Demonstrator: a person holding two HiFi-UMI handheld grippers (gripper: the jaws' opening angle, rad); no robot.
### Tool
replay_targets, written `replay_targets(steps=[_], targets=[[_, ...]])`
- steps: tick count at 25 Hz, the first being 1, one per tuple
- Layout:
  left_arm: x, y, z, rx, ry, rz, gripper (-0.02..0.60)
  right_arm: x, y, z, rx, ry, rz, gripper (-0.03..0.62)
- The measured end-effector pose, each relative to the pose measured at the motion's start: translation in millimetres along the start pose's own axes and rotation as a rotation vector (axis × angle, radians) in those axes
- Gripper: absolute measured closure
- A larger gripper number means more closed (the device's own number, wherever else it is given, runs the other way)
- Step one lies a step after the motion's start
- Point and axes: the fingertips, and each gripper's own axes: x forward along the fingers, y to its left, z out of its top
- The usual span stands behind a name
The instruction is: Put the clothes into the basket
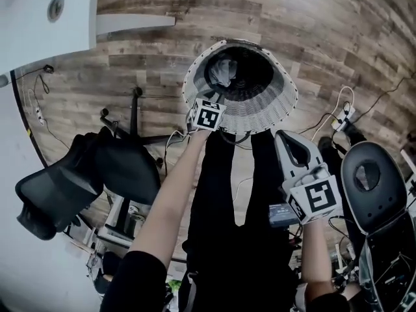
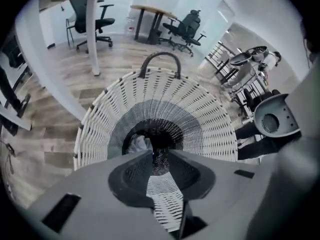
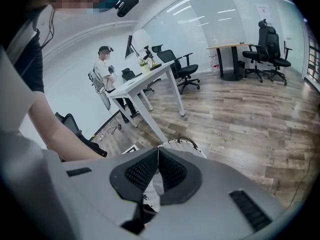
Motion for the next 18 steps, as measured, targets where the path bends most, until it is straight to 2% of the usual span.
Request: replay_targets(steps=[4,8,14,18], targets=[[-42,-16,10,0.153,-0.011,0.001,0.524,-21,14,13,-0.025,-0.009,-0.028,0.577],[-90,-40,14,0.232,-0.040,-0.047,0.552,-47,31,20,-0.054,-0.010,-0.051,0.577],[-173,-87,25,0.298,-0.160,-0.163,0.569,-87,59,29,-0.095,-0.032,-0.097,0.577],[-231,-124,22,0.387,-0.270,-0.200,0.569,-117,88,28,-0.141,-0.093,-0.101,0.577]])
